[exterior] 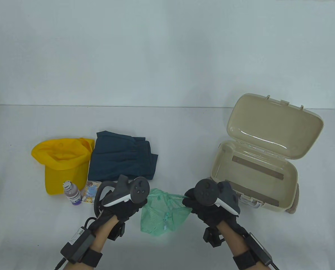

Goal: Pack suitcase

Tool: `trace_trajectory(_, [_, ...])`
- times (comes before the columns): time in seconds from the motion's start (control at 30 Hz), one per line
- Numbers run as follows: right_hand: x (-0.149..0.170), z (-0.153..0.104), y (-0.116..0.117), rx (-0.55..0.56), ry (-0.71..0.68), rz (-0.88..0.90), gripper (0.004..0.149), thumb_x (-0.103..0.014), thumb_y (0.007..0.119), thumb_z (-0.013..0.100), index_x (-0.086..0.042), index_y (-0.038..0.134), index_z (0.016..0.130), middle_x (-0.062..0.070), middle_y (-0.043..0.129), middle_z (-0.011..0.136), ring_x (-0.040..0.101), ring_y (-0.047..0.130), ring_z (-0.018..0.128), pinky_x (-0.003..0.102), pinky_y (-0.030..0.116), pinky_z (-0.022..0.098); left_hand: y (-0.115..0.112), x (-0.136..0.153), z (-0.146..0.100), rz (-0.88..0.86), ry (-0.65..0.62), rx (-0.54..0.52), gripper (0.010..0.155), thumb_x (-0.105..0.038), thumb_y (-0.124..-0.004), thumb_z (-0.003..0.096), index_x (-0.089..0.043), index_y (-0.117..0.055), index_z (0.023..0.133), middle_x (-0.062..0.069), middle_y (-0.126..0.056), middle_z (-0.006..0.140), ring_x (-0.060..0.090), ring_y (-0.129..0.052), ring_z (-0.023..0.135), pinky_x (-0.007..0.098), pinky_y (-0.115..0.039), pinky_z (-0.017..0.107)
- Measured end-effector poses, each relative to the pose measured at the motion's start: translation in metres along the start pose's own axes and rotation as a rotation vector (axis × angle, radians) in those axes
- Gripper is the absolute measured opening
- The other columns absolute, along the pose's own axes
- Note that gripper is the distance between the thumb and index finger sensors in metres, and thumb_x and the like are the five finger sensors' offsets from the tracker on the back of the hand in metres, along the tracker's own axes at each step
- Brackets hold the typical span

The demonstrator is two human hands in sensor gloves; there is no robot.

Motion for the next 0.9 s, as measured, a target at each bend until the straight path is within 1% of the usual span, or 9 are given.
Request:
trace_trajectory(0.13, [-0.003,-0.004,0.000,0.033,0.012,0.049,0.048,-0.046,0.074,0.048,-0.013,0.084,0.081,-0.006,0.102,0.047,0.008,0.103,0.031,0.028,0.090,0.029,0.009,-0.001,-0.006,-0.104,-0.025,-0.051,0.053,-0.045,-0.077,0.0474,-0.021,-0.076,0.094,0.000,-0.096,0.082,0.015,-0.105,0.060,0.039,-0.086,0.052])
trace_trajectory(0.2, [-0.008,-0.007,0.000,0.053,0.006,0.030,0.048,-0.047,0.074,0.049,-0.012,0.084,0.081,-0.007,0.102,0.046,0.007,0.103,0.030,0.028,0.090,0.029,0.022,0.001,-0.013,-0.153,-0.039,-0.086,0.058,-0.049,-0.076,0.0469,-0.021,-0.073,0.097,0.001,-0.094,0.087,0.017,-0.104,0.065,0.040,-0.085,0.053])
trace_trajectory(0.27, [-0.010,-0.009,-0.001,0.075,0.003,0.021,0.048,-0.047,0.073,0.049,-0.012,0.084,0.080,-0.007,0.102,0.045,0.007,0.103,0.030,0.028,0.090,0.029,0.045,0.010,-0.025,-0.160,-0.007,-0.166,0.059,-0.049,-0.076,0.0468,-0.021,-0.072,0.098,0.002,-0.093,0.089,0.018,-0.103,0.067,0.040,-0.085,0.053])
trace_trajectory(0.33, [-0.010,-0.010,-0.003,0.082,0.003,0.023,0.048,-0.047,0.073,0.049,-0.012,0.084,0.080,-0.007,0.102,0.045,0.007,0.103,0.029,0.028,0.090,0.028,0.066,0.026,-0.038,-0.117,0.065,-0.244,0.061,-0.050,-0.076,0.0470,-0.022,-0.069,0.101,0.003,-0.089,0.094,0.019,-0.100,0.072,0.041,-0.084,0.055])
trace_trajectory(0.43, [-0.007,-0.010,-0.006,0.096,0.011,0.032,0.048,-0.047,0.073,0.049,-0.012,0.084,0.080,-0.008,0.102,0.044,0.007,0.103,0.029,0.028,0.090,0.028,0.092,0.056,-0.059,-0.056,0.193,-0.310,0.063,-0.050,-0.077,0.0469,-0.022,-0.067,0.103,0.004,-0.086,0.097,0.021,-0.098,0.076,0.041,-0.084,0.054])
trace_trajectory(0.53, [-0.004,-0.011,-0.009,0.104,0.018,0.046,0.048,-0.047,0.073,0.049,-0.013,0.084,0.080,-0.008,0.101,0.045,0.007,0.102,0.029,0.028,0.090,0.028,0.107,0.089,-0.079,0.096,0.382,-0.359,0.066,-0.052,-0.077,0.0460,-0.023,-0.066,0.104,0.004,-0.084,0.099,0.021,-0.097,0.077,0.039,-0.085,0.051])
trace_trajectory(0.63, [-0.001,-0.012,-0.010,0.112,0.027,0.057,0.048,-0.047,0.073,0.049,-0.013,0.084,0.080,-0.008,0.101,0.045,0.007,0.102,0.029,0.028,0.089,0.029,0.099,0.122,-0.090,0.172,0.529,-0.302,0.069,-0.054,-0.078,0.0451,-0.024,-0.064,0.105,0.004,-0.081,0.102,0.021,-0.096,0.076,0.037,-0.085,0.048])
trace_trajectory(0.77, [0.002,-0.012,-0.013,0.124,0.042,0.070,0.048,-0.047,0.073,0.049,-0.013,0.084,0.080,-0.008,0.101,0.044,0.007,0.102,0.029,0.028,0.089,0.028,0.072,0.153,-0.091,0.191,0.640,-0.202,0.072,-0.057,-0.077,0.0445,-0.024,-0.061,0.106,0.006,-0.077,0.105,0.023,-0.094,0.079,0.038,-0.085,0.048])
trace_trajectory(0.9, [0.004,-0.012,-0.014,0.127,0.047,0.075,0.048,-0.047,0.073,0.049,-0.013,0.084,0.080,-0.008,0.101,0.044,0.007,0.102,0.029,0.028,0.089,0.028,0.045,0.175,-0.084,0.182,0.711,-0.084,0.075,-0.058,-0.076,0.0443,-0.026,-0.056,0.109,0.008,-0.074,0.107,0.024,-0.094,0.078,0.038,-0.085,0.048])
Point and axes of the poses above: the tracker on the back of each hand, its own x axis roughly to the little-finger side, its own z axis roughly from the wrist to the fingertips, y = z × x, the point moved 3 cm from there along z, roughly from the wrist to the fingertips
